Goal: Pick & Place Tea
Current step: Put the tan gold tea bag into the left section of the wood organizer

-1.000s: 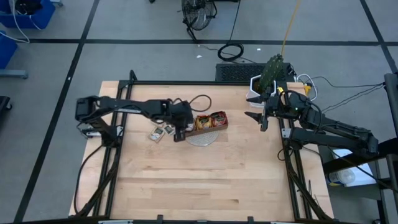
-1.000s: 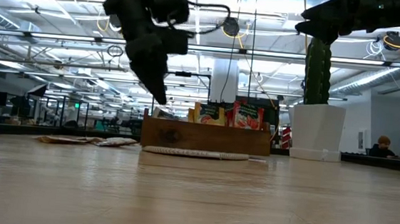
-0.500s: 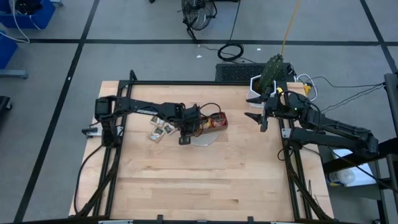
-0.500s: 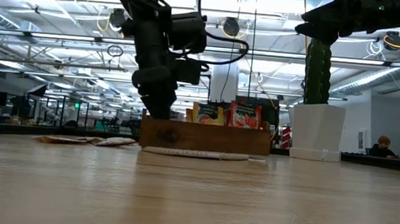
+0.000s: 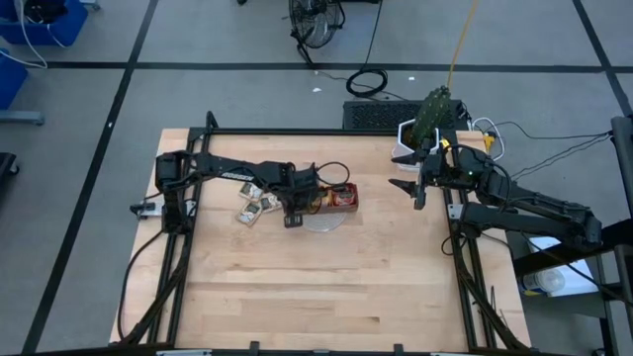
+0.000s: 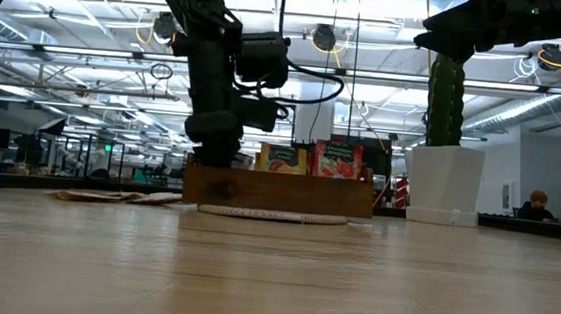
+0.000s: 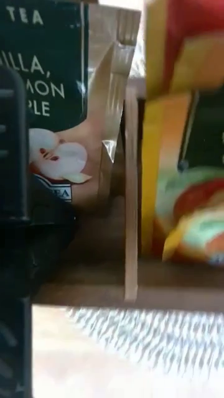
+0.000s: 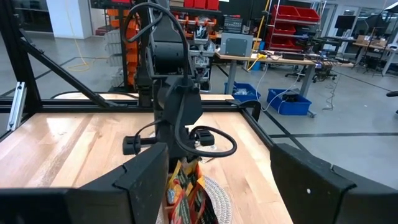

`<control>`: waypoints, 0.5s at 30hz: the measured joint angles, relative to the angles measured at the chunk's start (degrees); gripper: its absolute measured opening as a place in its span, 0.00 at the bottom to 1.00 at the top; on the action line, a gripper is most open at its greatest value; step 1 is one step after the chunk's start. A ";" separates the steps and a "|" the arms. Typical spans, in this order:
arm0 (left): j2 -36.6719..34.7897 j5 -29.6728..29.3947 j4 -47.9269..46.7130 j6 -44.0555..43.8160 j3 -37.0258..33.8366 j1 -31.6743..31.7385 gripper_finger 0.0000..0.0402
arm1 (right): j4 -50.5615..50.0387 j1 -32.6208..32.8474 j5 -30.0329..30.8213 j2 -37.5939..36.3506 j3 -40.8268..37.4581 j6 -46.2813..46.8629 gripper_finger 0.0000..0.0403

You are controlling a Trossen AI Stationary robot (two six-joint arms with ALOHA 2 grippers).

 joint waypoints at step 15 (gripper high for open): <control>0.24 -15.00 0.71 -2.30 -0.15 -3.46 0.00 | 0.00 0.00 0.00 0.00 0.00 0.00 0.65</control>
